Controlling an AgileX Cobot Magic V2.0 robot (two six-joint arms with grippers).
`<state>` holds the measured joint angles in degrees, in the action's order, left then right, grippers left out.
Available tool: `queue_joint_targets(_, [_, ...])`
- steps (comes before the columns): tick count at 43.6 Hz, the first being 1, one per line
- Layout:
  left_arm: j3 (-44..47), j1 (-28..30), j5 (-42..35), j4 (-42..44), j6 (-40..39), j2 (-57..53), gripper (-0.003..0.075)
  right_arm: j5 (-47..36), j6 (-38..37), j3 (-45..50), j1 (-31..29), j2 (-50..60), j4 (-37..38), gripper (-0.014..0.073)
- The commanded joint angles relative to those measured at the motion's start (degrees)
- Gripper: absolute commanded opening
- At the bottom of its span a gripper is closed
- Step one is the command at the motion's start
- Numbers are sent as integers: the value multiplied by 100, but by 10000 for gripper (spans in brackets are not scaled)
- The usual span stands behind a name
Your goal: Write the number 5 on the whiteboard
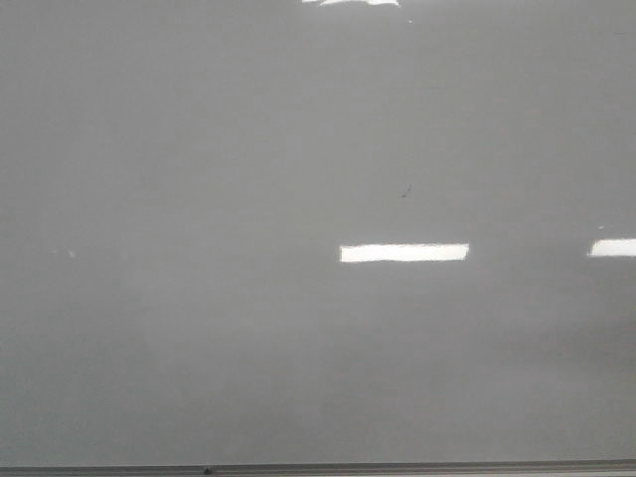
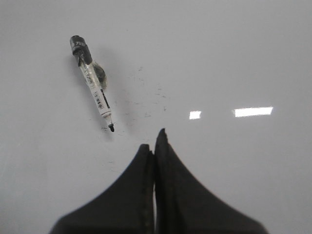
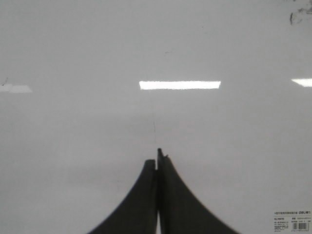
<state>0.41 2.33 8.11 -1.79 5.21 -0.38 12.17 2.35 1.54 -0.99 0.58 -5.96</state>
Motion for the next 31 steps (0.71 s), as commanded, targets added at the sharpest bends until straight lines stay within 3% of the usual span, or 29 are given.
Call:
queue_joint_targets(1, [25, 1, -514, -32, -56, -73, -20, -623, 24, -85, -38, 112, 31, -71])
queue_joint_targets(7, [25, 1, -941, -47, -56, -73, -20, -1074, 24, -130, -38, 112, 31, -71])
queue_joint_targets(12, [-155, 1, -1569, -137, -56, -73, -20, -839, 24, -593, -38, 112, 31, -71])
queue_joint_targets(16, [-628, 1, -1389, -137, -56, -49, -20, -371, 24, -1182, -38, 68, 31, -69])
queue_joint_targets(23, [-1549, 1, -417, -85, -46, 439, -20, 462, 24, -2236, -38, -496, 31, -66])
queue_joint_targets(31, [-2070, 1, -36, -85, -46, 1404, -20, 618, 24, -2800, -38, -1394, 31, -66])
